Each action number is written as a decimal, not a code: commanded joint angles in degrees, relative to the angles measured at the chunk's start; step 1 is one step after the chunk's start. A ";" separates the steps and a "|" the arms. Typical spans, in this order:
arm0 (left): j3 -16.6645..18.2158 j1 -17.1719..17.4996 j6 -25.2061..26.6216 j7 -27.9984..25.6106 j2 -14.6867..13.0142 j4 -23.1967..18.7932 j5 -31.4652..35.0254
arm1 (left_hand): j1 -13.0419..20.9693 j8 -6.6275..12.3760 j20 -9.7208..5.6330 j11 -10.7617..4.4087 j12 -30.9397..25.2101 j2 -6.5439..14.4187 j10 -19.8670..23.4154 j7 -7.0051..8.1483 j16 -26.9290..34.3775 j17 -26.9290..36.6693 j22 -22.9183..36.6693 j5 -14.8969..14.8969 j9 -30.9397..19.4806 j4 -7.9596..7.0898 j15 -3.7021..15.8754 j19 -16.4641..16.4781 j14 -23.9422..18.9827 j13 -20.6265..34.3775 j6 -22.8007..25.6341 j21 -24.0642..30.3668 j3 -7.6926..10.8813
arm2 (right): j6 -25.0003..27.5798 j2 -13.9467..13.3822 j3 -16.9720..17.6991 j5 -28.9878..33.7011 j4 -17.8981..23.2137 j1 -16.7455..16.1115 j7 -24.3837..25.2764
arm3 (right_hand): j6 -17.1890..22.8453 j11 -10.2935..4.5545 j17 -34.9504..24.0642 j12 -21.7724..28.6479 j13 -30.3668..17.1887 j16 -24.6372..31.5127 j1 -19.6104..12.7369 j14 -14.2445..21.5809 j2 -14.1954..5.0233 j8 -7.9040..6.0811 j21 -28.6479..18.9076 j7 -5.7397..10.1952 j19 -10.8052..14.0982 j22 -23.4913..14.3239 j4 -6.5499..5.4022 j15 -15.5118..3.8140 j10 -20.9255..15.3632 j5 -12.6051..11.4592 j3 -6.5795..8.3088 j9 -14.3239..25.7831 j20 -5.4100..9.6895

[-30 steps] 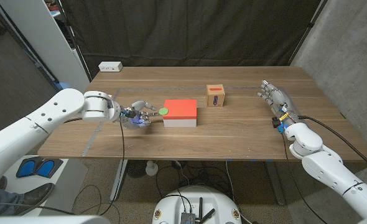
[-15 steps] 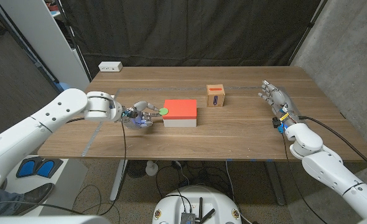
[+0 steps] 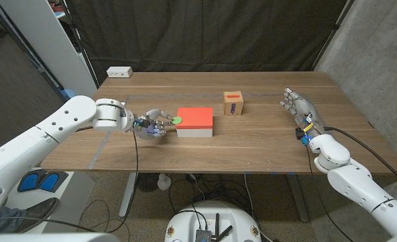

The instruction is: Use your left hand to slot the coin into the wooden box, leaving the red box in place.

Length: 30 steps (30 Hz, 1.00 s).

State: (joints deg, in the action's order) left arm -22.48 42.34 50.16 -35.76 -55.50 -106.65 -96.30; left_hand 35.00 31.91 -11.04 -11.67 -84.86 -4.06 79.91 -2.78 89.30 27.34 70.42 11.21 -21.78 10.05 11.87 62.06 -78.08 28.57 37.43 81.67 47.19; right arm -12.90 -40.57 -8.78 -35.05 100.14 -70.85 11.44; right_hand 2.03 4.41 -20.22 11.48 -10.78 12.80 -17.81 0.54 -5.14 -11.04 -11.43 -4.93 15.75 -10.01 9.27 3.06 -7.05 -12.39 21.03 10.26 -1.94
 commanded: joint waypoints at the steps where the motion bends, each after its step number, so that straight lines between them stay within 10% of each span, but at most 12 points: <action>1: -1.12 -1.74 1.58 -2.51 0.92 -0.29 0.64 | 0.46 0.61 -1.07 -0.01 0.26 0.38 -0.08 0.27 -0.11 -0.03 0.16 0.01 -0.05 -0.05 0.08 0.09 0.11 0.04 0.73 0.27 0.30 | -0.58 0.27 0.22 -0.44 -0.72 -0.25 -0.32 | 0.02 0.01 0.01 0.07 -0.25 0.38 -0.70 0.28 0.16 -0.15 0.02 0.15 0.09 -0.07 -0.21 -0.01 -0.74 -0.15 0.36 0.25 -0.30; 30: -2.57 -3.43 2.84 -6.02 2.17 -0.85 -0.76 | 1.92 2.29 -1.10 0.00 0.51 1.80 -0.34 0.47 -0.05 0.00 -0.01 0.20 0.94 -0.17 0.10 -0.41 0.14 0.68 1.60 0.07 -0.15 | -2.49 1.52 0.28 -1.33 -3.00 -0.38 -0.90 | 0.15 -0.01 0.00 0.13 -0.27 0.49 -0.76 0.52 0.22 -0.15 0.03 0.18 0.08 -0.07 -0.29 0.06 -1.10 -0.16 0.31 0.26 -0.47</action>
State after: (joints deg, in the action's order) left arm -24.36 39.62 52.64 -40.26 -53.81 -107.32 -96.26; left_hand 36.30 33.72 -10.92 -11.65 -84.34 -2.76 79.92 -2.25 89.30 27.24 70.17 11.21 -20.71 9.80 11.87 61.92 -78.08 29.10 38.59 81.67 46.94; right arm -14.61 -39.58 -8.52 -35.93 98.18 -71.16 10.90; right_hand 2.03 4.40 -20.23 11.48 -10.78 12.80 -18.11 0.53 -4.84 -11.04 -11.43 -4.93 15.55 -10.01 9.27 3.06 -7.66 -12.39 21.03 10.26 -2.15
